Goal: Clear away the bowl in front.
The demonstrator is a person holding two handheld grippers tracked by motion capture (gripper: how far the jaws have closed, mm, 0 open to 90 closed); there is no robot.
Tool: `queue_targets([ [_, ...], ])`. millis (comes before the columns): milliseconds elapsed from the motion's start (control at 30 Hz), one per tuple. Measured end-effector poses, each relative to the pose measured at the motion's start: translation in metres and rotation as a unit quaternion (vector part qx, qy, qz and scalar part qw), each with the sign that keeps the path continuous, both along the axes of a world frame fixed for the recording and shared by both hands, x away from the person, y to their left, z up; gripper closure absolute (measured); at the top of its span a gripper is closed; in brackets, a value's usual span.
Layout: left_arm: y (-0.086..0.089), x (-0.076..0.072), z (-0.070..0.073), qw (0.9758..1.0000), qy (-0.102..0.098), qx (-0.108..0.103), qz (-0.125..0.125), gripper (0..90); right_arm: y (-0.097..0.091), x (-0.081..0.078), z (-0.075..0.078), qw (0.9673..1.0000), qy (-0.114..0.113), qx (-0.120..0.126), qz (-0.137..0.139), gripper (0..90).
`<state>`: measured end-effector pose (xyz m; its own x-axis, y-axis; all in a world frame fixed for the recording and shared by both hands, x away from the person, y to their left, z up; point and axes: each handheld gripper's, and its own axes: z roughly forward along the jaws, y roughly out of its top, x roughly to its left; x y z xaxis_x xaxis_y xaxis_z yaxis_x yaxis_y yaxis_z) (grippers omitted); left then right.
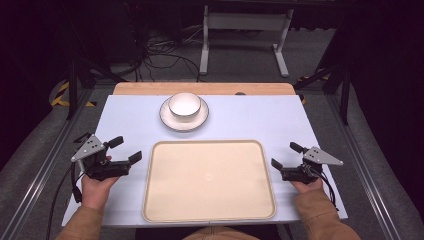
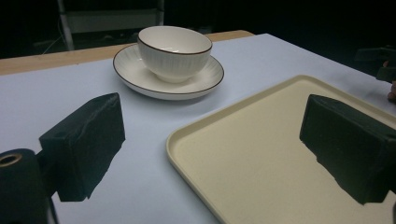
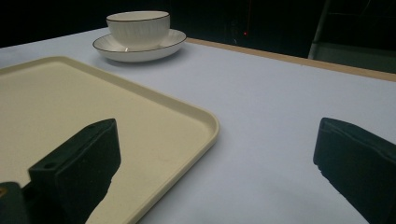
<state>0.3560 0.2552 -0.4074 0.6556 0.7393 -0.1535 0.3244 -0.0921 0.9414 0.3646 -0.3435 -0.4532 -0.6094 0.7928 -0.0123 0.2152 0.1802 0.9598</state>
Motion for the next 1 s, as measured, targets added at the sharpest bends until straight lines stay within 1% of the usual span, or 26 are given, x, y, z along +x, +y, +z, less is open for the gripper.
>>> queue_targets([
  [133,-0.003,0.001,0.006,1.0000,-0.009,0.003,-0.001,7.5,0.000,0.000,0.000,1.0000,-0.003,0.001,-0.002,1.1],
  [233,-0.006,0.005,0.010,0.9999,-0.011,0.006,-0.003,7.6,0.000,-0.001,0.001,1.0000,-0.006,0.003,-0.004,1.1],
  [267,-0.007,0.007,0.011,0.9999,-0.010,0.006,-0.004,7.6,0.000,-0.002,0.001,0.9999,-0.010,0.003,-0.004,1.2],
  [333,-0.011,0.012,0.013,0.9999,-0.006,0.007,-0.009,7.6,0.000,-0.002,0.002,0.9999,-0.012,0.004,-0.004,1.2],
  [367,-0.011,0.012,0.013,0.9999,-0.006,0.007,-0.009,7.5,0.000,-0.002,0.002,0.9999,-0.012,0.004,-0.004,1.2],
  [533,-0.022,0.028,0.022,0.9997,-0.010,0.015,-0.016,7.3,0.000,-0.002,0.002,0.9999,-0.013,0.001,-0.003,1.2],
  [600,-0.026,0.034,0.026,0.9997,-0.007,0.014,-0.019,7.2,0.000,-0.002,0.001,0.9999,-0.013,0.001,-0.003,1.2],
  [700,-0.031,0.044,0.031,0.9995,-0.010,0.020,-0.022,7.1,0.001,-0.002,0.001,0.9999,-0.011,0.000,-0.004,1.2],
  [867,-0.038,0.055,0.035,0.9994,-0.010,0.019,-0.028,6.7,0.001,-0.001,0.001,0.9999,-0.011,-0.001,-0.003,1.2],
  [1000,-0.043,0.063,0.035,0.9994,-0.003,0.018,-0.030,6.6,0.001,-0.001,0.001,1.0000,-0.009,-0.001,-0.002,1.2],
])
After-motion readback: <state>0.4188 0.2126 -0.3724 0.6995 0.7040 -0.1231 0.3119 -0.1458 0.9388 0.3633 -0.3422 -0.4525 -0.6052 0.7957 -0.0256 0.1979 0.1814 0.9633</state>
